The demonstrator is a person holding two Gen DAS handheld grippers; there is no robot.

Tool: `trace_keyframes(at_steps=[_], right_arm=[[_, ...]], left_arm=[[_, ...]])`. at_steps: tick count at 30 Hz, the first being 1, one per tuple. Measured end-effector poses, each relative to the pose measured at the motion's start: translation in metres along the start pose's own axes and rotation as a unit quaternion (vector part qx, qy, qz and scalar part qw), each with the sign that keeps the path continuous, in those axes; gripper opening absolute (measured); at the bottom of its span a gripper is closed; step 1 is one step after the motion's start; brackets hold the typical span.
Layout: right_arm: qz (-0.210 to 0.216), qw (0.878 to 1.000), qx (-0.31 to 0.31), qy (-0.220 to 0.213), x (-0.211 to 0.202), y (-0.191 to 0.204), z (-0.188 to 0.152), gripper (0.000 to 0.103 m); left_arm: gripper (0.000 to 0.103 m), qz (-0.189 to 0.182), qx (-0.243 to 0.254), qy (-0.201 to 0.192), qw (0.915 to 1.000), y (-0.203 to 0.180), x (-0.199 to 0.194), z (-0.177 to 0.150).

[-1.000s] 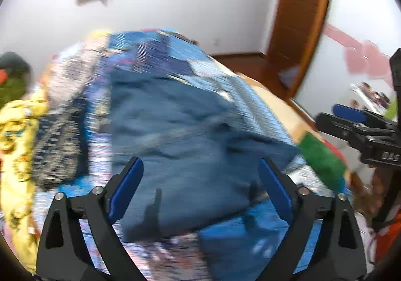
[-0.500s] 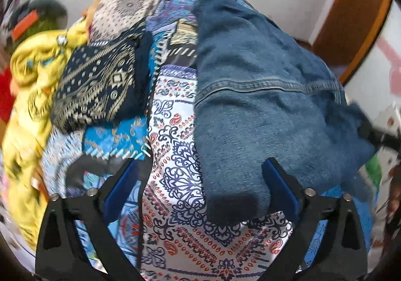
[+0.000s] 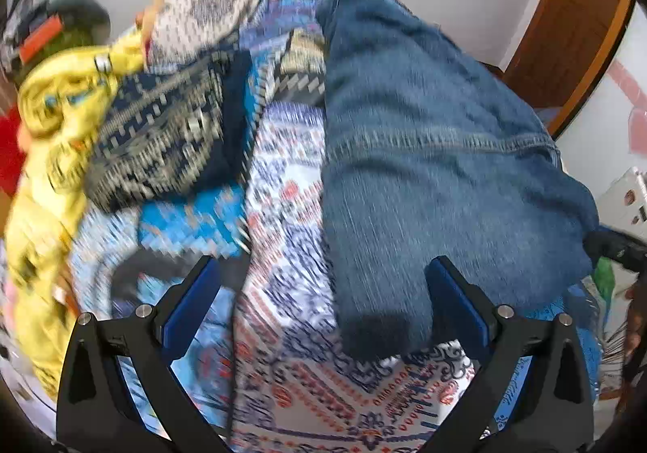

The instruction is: Fold large clothes

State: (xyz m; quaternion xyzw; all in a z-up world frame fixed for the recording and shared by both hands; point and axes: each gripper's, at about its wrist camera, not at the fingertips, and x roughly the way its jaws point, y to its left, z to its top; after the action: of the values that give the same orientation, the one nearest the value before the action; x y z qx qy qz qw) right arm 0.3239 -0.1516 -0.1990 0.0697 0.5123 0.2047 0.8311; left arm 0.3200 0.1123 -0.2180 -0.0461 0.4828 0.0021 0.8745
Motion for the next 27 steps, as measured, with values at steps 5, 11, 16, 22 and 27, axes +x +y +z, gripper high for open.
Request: trace_keyframes(at_steps=[5,11,16,22,27], right_arm=[[0.023,0.999,-0.017,-0.032,-0.010,0.010,0.024,0.100],[0.066,0.998,-0.001,-0.001,0.020,0.007,0.052,0.100],[0.085,0.993,0.030,0.074,0.074,-0.011,0.060,0.100],[0.142,0.981,0.043,0.125,0.115,-0.024,0.068,0.100],[0.180,0.973,0.042,0.135,0.134,-0.025,0.074,0.103]], left_arm=[[0.103,0.010,0.033,-0.026,0.9990,0.002,-0.011,0.027],[0.103,-0.043,0.009,-0.010,0.9990,0.017,0.009,0.060],[0.103,-0.126,-0.025,0.062,0.9898,0.026,0.052,0.070],[0.103,-0.200,-0.059,0.119,0.9709,0.029,0.099,0.071],[0.103,-0.238,-0.073,0.130,0.9597,0.027,0.118,0.074]])
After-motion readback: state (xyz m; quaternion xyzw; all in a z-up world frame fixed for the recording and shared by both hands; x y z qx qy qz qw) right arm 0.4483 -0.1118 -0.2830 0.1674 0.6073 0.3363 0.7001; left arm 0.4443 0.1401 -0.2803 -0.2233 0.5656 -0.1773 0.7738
